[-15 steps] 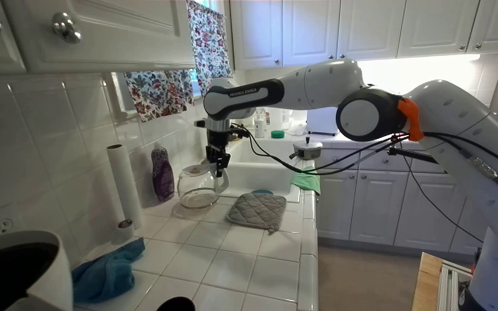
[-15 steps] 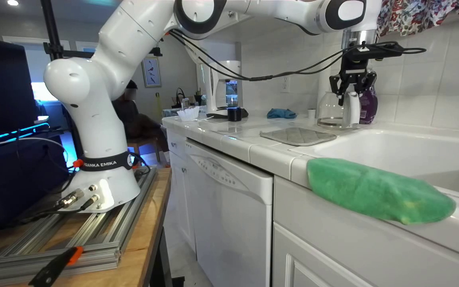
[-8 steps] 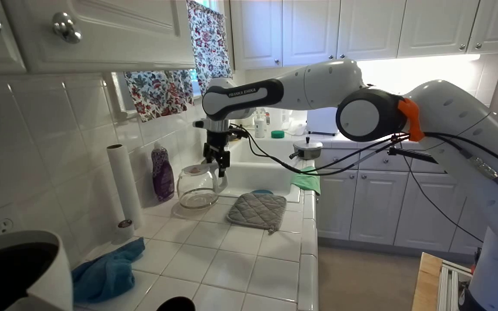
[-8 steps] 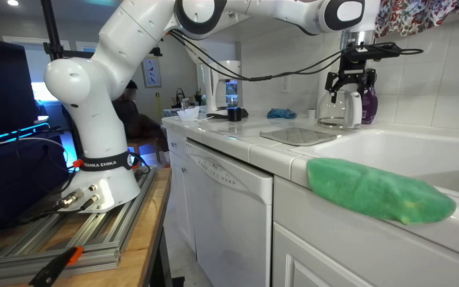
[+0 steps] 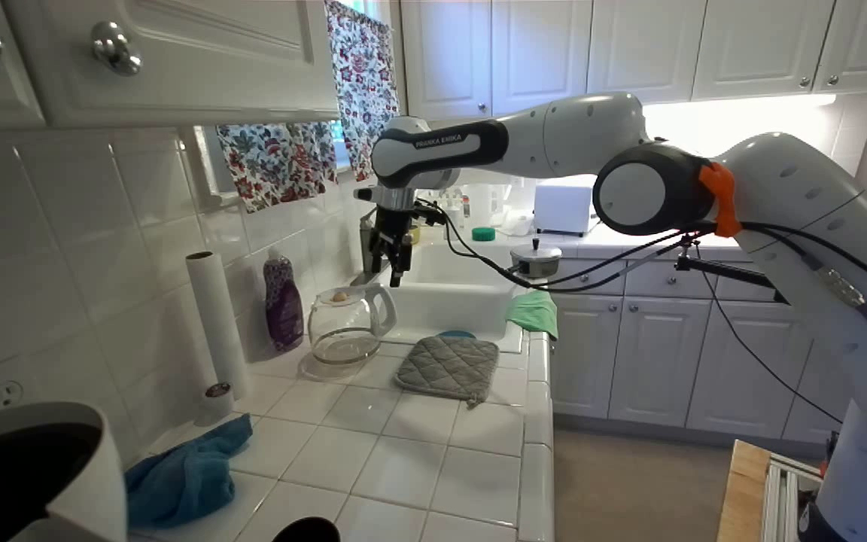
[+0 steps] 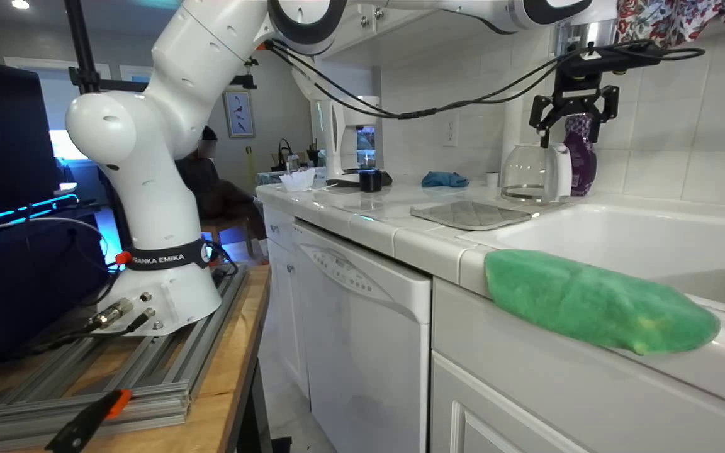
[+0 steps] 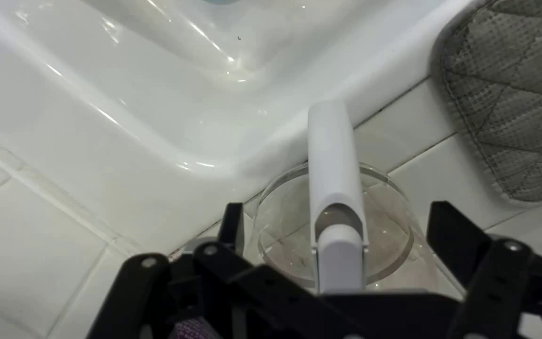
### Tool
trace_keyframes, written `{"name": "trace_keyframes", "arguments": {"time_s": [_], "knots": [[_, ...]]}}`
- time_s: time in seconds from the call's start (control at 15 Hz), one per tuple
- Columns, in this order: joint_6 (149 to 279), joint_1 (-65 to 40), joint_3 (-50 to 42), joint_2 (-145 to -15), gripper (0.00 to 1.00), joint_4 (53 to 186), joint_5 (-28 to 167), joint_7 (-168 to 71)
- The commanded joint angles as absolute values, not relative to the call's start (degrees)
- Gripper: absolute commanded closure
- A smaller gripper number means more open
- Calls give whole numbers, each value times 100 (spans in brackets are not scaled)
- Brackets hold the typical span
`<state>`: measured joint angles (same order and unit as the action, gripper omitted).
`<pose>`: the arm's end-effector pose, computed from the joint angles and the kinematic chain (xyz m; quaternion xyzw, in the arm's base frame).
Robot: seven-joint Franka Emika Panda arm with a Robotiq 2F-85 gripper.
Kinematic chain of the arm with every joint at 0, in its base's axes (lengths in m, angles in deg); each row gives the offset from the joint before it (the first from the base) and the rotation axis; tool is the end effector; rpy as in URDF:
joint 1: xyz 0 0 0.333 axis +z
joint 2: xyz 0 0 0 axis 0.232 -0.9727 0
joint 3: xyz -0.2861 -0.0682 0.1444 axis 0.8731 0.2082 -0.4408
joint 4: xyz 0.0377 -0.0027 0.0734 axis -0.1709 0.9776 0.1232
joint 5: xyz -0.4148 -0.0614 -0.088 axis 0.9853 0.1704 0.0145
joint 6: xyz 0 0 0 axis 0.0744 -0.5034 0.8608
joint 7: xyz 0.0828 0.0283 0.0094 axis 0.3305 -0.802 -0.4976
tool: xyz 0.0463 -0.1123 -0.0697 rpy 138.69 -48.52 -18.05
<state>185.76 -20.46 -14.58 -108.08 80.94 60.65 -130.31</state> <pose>0.8221 -0.0273 0.4118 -0.7941 -0.5966 -0.1141 0.0223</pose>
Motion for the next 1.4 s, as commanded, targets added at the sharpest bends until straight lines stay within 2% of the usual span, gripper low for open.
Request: {"name": "trace_keyframes", "arguments": {"time_s": [0.0,0.47,1.07,1.13,1.2,1.27,1.33], "knots": [[18766,-2482,-1752,-10721,0,8341,5419,-13265],[18665,-3043,-2335,-10804,0,8668,4345,-13874],[18944,-3132,-2061,-10620,0,9431,4217,-13958],[18962,-3117,-2041,-10629,7,9447,4213,-13970],[18987,-3109,-2033,-10627,26,9463,4203,-13981],[19017,-3101,-2031,-10616,32,9487,4203,-14001],[19055,-3092,-2031,-10608,32,9503,4212,-14023]]}}
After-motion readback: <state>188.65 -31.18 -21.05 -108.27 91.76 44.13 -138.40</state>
